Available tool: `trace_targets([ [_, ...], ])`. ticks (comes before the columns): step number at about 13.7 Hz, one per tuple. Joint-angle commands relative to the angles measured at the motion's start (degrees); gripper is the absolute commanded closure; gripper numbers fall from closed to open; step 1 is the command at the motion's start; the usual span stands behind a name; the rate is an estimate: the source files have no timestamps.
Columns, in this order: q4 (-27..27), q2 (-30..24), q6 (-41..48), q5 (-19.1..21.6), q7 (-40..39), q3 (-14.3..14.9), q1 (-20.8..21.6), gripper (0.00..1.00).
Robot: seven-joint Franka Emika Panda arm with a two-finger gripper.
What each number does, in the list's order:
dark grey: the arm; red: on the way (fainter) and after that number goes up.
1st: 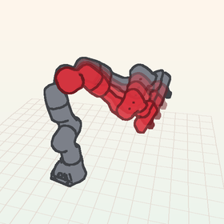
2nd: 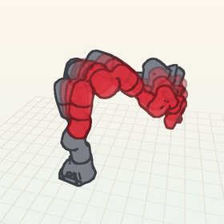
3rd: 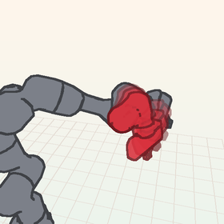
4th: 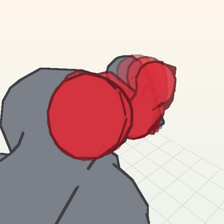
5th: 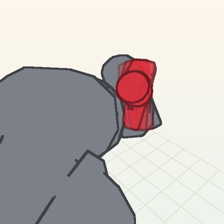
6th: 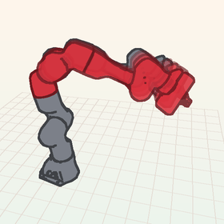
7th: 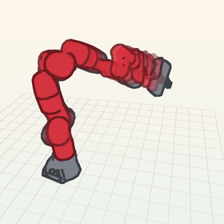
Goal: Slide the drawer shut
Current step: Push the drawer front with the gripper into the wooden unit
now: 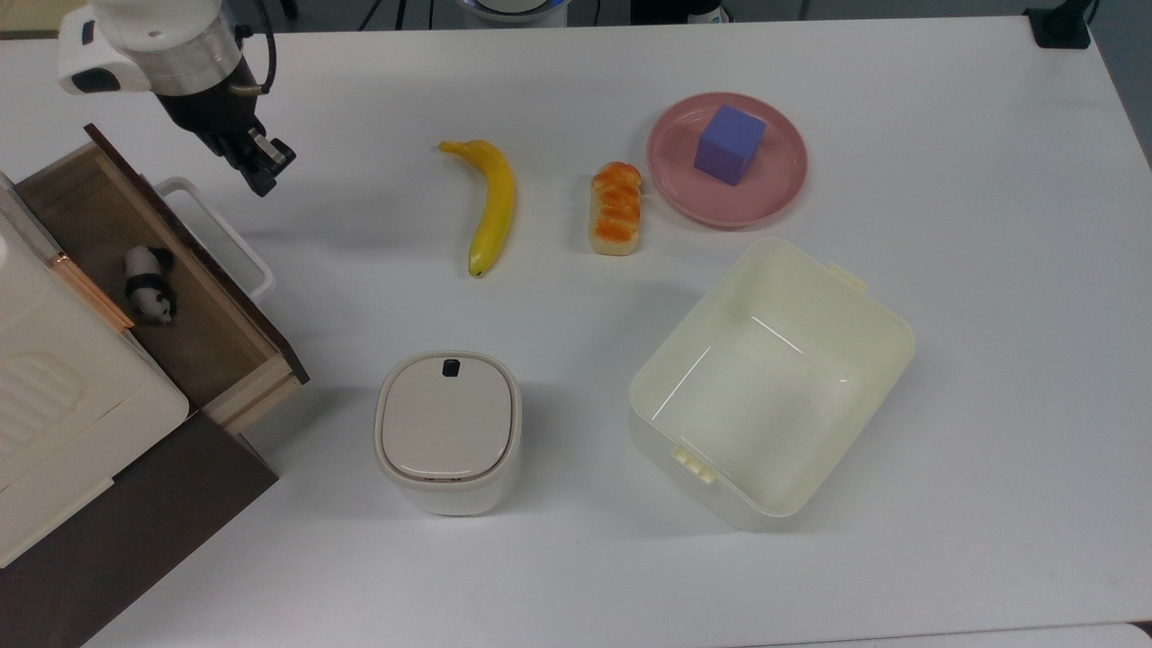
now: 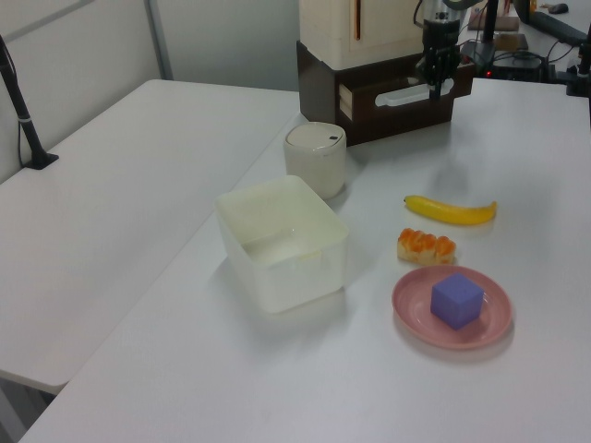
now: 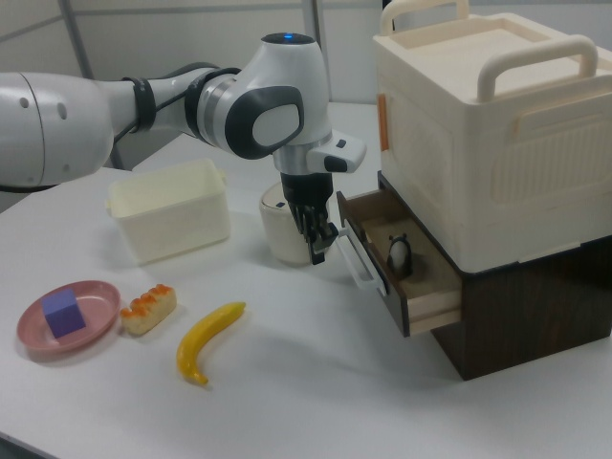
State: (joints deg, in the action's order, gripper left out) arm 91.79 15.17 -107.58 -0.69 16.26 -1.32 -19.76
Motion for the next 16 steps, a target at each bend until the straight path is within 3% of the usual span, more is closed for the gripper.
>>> trace_targets([
  [1,0.58,0.11,-4.03,0.33,1.67,0.09,-1.16,1.0],
  [5,0.67,1.87,-9.48,-0.02,7.46,0.53,-1.77,1.0],
  [11,0.84,3.72,-10.45,-2.64,12.39,0.44,-1.25,1.0],
  [16,0.76,0.3,-4.68,-2.3,12.14,0.35,-2.74,1.0],
])
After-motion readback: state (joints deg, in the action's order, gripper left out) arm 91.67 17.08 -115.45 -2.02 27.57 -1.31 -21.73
